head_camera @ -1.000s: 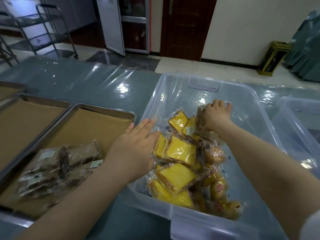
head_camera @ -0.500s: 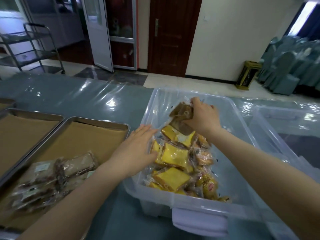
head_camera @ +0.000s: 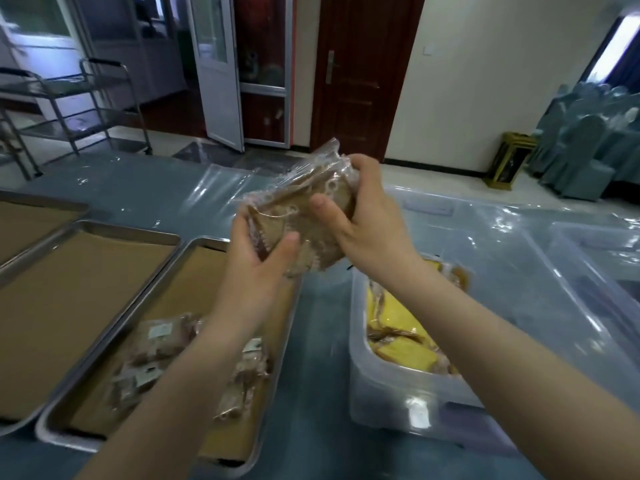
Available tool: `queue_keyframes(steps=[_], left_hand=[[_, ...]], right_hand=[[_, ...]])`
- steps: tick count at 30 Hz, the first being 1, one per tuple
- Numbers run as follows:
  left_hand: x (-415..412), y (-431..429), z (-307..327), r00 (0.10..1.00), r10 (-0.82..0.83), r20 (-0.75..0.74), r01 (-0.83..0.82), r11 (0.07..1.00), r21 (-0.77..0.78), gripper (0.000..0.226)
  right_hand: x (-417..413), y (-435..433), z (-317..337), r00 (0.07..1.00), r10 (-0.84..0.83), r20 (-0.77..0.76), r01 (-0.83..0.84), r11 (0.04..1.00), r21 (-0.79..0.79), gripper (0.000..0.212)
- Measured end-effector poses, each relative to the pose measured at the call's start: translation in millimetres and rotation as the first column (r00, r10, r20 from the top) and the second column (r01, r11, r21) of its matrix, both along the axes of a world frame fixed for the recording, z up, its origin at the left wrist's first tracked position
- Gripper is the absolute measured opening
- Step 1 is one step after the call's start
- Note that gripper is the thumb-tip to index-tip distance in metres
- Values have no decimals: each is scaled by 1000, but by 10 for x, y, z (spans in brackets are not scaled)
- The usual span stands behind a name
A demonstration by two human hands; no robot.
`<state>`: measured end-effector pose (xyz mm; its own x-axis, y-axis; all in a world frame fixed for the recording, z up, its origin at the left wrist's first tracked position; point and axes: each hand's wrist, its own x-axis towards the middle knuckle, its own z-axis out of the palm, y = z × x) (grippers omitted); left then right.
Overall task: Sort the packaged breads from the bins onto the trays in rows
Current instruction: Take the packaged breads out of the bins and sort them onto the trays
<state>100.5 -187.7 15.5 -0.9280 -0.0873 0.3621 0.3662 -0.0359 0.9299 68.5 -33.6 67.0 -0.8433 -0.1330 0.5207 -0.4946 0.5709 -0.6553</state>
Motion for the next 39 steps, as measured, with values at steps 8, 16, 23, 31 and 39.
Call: queue_keyframes(steps=[8,16,23,31,39], left_hand=[[8,-1208,-657,931,220,292,-217,975,-43,38],[-29,-1805,-1412,851,219,477,-96,958,-269,50],[-30,-2195,-1838,826,308,472,-88,898,-431,54],[-51,-2176,-1726,860,388,332,-49,710,-703,75],[-221,-1491,-785,991,129,-45,-86,328,-941,74]], right_hand=[[58,-1022,-792,877,215,429,-128,967,-222,63],[12,-1482,-1836,731,134,669,138,931,-338,53],[-33,-1664,-2335,665,-122,737,222,974,-39,71],[-214,-1568,-2131,784,-243,571,-33,903,429,80],[-115,-1190,-1067,965,-64,255,-90,831,549,62]])
